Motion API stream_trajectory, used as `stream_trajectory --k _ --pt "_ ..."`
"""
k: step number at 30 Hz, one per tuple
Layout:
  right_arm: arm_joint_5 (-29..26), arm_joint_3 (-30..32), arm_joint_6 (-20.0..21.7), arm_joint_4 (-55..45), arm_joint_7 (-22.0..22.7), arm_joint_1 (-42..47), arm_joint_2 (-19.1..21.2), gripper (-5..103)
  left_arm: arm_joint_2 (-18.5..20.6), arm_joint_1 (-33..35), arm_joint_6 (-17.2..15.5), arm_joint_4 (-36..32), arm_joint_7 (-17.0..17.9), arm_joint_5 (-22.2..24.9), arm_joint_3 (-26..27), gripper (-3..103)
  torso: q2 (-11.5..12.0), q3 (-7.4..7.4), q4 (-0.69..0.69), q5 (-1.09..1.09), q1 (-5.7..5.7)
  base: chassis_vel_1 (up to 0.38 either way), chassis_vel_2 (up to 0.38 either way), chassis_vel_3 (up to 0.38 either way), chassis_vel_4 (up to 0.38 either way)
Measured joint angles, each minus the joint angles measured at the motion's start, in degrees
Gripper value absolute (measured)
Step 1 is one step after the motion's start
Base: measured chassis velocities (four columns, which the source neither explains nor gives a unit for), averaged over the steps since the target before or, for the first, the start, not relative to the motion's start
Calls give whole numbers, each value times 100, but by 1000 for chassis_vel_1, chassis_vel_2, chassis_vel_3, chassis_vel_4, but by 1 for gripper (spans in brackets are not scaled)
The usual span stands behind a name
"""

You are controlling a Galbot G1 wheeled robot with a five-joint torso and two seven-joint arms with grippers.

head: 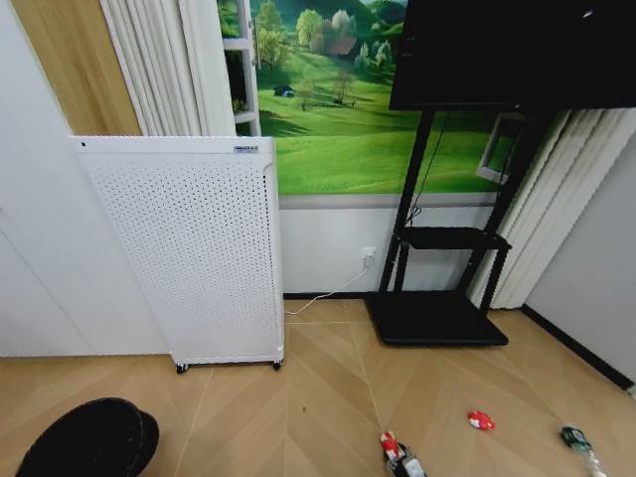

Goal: Pick up the trash bin and place the garbage on the floor into it.

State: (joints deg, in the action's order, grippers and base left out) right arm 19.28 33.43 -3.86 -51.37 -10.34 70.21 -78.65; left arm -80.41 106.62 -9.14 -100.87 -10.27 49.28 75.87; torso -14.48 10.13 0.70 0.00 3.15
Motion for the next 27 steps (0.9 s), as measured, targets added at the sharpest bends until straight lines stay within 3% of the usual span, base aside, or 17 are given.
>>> stream_trajectory --k 1,4,10,13,18,20,22,24,25,27 --pt "0 -6 -7 -1 0 -2 -1 39 -3 7 0 0 0 3 2 4 0 0 0 0 0 0 0 0 0" --pt "-14 -9 -21 -8 8 -12 -2 31 -16 -4 0 -2 5 2 1 4 0 0 -1 0 0 0 0 0 0" --pt "-192 21 -57 -327 -86 104 25 24 -1 -166 -91 -93 84 -27 -83 4 0 0 -1 -1 0 0 0 0 0" --pt "-414 106 -301 -593 -325 194 67 24 51 -338 -232 -239 184 45 -174 4 0 0 -1 1 0 0 0 0 0" --pt "-936 156 -501 -1633 -812 665 193 24 293 -769 -505 -455 258 56 -449 4 0 0 0 -3 0 0 0 0 0" --pt "-1523 179 -504 -2300 -1245 962 230 24 457 -969 -769 -761 309 253 -650 4 0 0 1 1 0 0 0 0 0" --pt "-1775 181 -506 -2597 -1478 1086 237 24 543 -1060 -855 -869 318 296 -775 4 0 0 4 2 0 0 0 0 0" --pt "-2187 110 -570 -3177 -2121 1292 286 24 700 -1139 -864 -964 278 64 -1046 4 0 0 2 1 0 0 0 0 0" --pt "-2187 110 -570 -3177 -2121 1292 286 24 700 -1139 -864 -964 278 64 -1046 4 0 0 2 1 0 0 0 0 0" --pt "-2355 54 -695 -3633 -2541 1430 314 24 826 -1158 -788 -950 226 -285 -1331 4 0 0 -2 1 0 0 0 0 0"
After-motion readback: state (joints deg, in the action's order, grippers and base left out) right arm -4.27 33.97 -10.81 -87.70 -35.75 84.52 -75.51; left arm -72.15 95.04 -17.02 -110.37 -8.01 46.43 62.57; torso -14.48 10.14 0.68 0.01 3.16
